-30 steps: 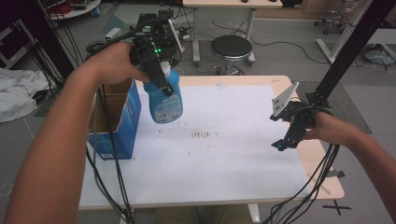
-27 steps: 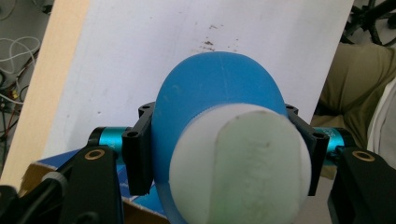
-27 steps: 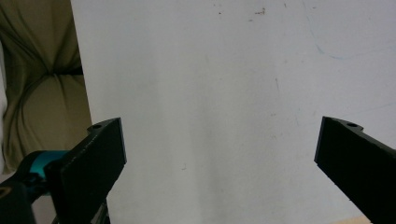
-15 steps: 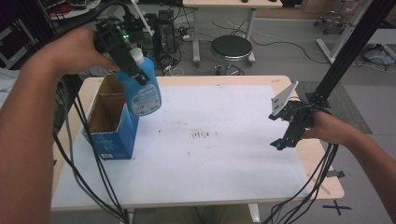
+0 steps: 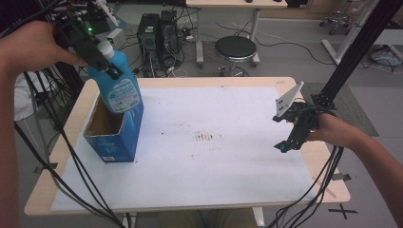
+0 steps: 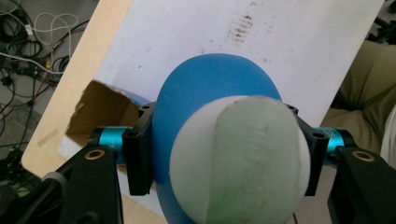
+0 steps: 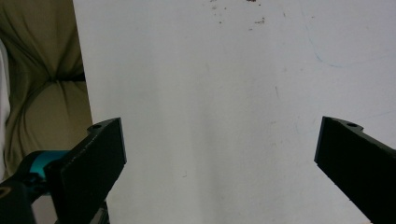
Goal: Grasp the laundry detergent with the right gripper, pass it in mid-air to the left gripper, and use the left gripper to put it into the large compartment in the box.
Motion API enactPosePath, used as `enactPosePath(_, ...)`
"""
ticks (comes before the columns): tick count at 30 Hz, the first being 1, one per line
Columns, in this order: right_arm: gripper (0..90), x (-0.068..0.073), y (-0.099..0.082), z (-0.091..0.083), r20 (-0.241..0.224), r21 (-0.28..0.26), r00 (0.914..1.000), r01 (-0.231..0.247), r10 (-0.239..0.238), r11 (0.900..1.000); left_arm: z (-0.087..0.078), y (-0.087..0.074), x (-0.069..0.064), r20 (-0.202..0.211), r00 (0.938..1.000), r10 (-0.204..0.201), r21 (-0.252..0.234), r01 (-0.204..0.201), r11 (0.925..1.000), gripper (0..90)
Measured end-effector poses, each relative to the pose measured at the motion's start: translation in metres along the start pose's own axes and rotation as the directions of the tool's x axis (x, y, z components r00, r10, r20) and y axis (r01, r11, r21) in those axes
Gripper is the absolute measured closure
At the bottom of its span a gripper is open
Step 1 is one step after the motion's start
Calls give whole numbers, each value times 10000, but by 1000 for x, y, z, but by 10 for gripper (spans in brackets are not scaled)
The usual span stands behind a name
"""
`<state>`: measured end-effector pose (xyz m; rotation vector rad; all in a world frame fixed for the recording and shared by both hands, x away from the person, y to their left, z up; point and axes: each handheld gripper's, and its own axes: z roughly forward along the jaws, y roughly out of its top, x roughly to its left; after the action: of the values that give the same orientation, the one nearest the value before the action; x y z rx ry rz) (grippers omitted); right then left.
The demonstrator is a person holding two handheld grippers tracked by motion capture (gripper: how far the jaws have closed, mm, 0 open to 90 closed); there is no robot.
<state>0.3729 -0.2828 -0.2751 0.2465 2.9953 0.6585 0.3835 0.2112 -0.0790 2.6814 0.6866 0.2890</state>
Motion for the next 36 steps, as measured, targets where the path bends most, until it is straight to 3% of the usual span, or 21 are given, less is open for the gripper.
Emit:
enactPosePath(10, 11, 1, 0, -2, 104, -89, 9998, -149, 150, 9998, -3, -23, 13, -195, 9995, -250, 50, 251, 9997, 380)
enactPosePath(19, 11, 0, -2, -4, 170, -126, 9994, -313, 315, 9994, 14, -44, 27, -243, 9994, -249, 216, 255, 9994, 380)
enactPosePath(26, 11, -1, -2, -4, 167, -70, 9991, -388, 389, 9992, 36, -58, 33, -164, 9987, -474, 235, 477, 9986, 380)
enactPosePath(31, 11, -1, -2, -2, 154, -26, 9992, -380, 380, 9993, 57, -66, 35, -25, 9991, -429, 247, 430, 9988, 380)
enactPosePath(36, 11, -2, -2, -1, 159, -10, 9988, -459, 459, 9989, 84, -69, 37, 32, 9996, -267, 591, 264, 9979, 380)
